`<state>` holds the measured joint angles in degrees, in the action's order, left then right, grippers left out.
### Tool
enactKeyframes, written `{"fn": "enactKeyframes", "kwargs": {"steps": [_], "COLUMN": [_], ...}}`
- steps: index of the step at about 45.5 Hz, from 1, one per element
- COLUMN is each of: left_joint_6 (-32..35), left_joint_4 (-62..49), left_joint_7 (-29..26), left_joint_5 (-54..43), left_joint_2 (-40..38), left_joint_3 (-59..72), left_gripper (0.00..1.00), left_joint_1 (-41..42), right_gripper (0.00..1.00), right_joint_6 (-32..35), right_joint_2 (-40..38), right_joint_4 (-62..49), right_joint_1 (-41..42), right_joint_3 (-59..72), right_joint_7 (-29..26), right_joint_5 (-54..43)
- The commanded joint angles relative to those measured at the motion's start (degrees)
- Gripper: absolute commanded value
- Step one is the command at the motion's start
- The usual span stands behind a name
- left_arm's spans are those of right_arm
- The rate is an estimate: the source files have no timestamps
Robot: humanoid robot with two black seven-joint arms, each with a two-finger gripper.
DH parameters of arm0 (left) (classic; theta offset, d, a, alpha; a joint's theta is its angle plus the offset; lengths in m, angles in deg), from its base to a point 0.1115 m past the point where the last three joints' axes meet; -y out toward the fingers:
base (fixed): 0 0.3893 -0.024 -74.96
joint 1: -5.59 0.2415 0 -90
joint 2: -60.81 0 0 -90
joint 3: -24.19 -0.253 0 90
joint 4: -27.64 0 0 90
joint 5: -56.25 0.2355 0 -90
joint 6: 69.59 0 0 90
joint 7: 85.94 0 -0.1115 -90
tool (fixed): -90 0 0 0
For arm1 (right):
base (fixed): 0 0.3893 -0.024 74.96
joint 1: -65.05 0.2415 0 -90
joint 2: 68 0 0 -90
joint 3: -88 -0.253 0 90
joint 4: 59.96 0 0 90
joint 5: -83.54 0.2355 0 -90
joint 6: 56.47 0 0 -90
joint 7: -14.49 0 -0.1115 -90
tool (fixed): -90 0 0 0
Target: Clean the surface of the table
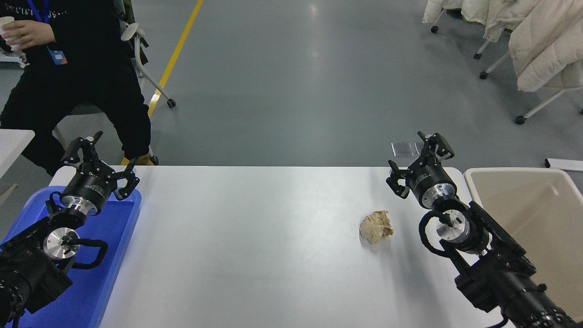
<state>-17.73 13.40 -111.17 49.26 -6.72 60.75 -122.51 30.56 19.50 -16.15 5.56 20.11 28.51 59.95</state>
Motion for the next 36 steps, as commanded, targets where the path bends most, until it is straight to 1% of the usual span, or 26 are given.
{"fn": "enactKeyframes", "kwargs": {"steps": [1,15,21,24,28,31,36], "left_joint_6": [0.0,0.0,0.0,0.0,0.0,0.0,0.0], "left_joint_4": [0.0,0.0,0.0,0.0,0.0,0.0,0.0], "left_joint_7": [0.0,0.0,0.0,0.0,0.0,0.0,0.0], "left_joint_5": [0.0,0.0,0.0,0.0,0.0,0.0,0.0], "left_joint_2": [-0.1,-0.1,0.0,0.0,0.0,0.0,0.0], "left_joint_3": [0.0,0.0,0.0,0.0,0.0,0.0,0.0], "left_gripper": [1.0,1.0,1.0,1.0,1.0,1.0,1.0], "left_joint_1": [0.0,0.0,0.0,0.0,0.0,0.0,0.0], "right_gripper": [1.0,1.0,1.0,1.0,1.0,1.0,1.0], "right_joint_6": [1.9,1.8,1.9,1.9,2.4,4.6,11.0], "right_joint_2": [1.8,1.9,2.4,2.5,2.5,2.5,2.5], "right_joint_4": [-2.8,-3.3,-2.9,-2.8,-2.5,-2.5,-2.6], "right_joint_1": [-0.3,-0.5,-0.5,-0.5,-0.6,-0.9,-2.2], "right_joint_3": [-1.2,-0.7,-1.2,-1.5,-1.2,-0.7,-0.6], "right_joint_7": [4.6,4.5,4.0,4.0,4.0,4.0,4.1], "right_joint_5": [-2.5,-2.5,-0.8,2.7,11.1,13.9,13.9]}}
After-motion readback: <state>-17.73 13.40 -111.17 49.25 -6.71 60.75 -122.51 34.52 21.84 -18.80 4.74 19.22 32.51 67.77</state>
